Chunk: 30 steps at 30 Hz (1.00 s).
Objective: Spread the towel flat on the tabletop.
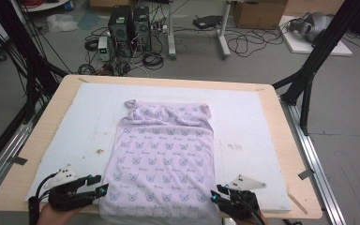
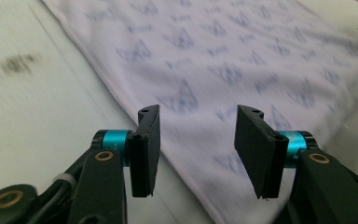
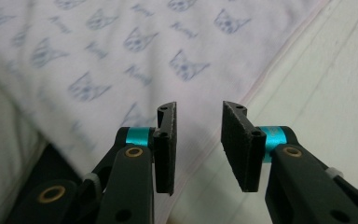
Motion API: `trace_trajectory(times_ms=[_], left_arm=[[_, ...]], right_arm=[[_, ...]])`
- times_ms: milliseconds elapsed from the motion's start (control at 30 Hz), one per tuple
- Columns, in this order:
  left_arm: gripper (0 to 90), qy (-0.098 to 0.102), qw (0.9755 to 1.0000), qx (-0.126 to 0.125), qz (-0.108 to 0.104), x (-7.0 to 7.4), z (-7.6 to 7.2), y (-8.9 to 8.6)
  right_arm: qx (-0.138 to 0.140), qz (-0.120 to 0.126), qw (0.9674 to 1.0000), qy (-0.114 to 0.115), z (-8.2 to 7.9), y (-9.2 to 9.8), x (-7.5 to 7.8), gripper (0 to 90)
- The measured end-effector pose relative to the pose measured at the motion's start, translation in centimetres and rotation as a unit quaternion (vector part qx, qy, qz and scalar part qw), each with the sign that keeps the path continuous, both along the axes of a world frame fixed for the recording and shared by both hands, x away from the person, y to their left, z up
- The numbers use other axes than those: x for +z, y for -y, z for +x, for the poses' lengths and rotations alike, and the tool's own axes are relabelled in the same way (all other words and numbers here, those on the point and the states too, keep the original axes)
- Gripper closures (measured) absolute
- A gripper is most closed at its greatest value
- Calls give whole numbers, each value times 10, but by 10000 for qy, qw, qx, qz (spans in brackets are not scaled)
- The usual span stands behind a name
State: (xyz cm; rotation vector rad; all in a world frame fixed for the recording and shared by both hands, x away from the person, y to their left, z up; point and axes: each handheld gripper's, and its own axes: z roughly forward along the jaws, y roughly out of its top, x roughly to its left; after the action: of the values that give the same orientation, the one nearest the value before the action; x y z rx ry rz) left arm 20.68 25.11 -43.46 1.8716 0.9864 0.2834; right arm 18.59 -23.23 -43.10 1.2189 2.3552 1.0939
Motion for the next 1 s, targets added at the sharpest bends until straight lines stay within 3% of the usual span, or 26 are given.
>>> trace_trajectory(times_ms=[100,200,333,467,500,600,633,667,700,1000], left_arm=[[491,115,9998,136,-74,2,19,4],[483,100,9996,266,-96,0,38,8],[476,-55,9993,364,31,-6,58,18],[479,-244,9990,277,244,-14,69,29],[481,-287,9987,256,339,-17,69,31],[551,-99,9975,398,573,-17,65,35],[668,15,9965,369,755,-17,63,36],[828,40,9964,320,788,-17,61,36],[852,34,9962,329,802,-17,59,36],[866,-200,9975,72,674,-11,32,19]], right_arm=[[-162,-91,9998,110,20,-6,-3,615],[-326,-97,9992,199,38,-7,-4,613],[-404,-134,9989,189,56,-10,-6,615],[-401,-275,9988,35,64,-12,-13,647],[-416,-212,9989,28,64,-10,-13,663],[-308,-101,9995,-70,64,-8,-13,851],[-264,-124,9996,-51,63,-8,-13,864],[-248,-173,9995,-37,62,-10,-12,869],[-231,-182,9996,-46,61,-10,-12,872],[17,-143,9998,-166,29,0,-8,872]])
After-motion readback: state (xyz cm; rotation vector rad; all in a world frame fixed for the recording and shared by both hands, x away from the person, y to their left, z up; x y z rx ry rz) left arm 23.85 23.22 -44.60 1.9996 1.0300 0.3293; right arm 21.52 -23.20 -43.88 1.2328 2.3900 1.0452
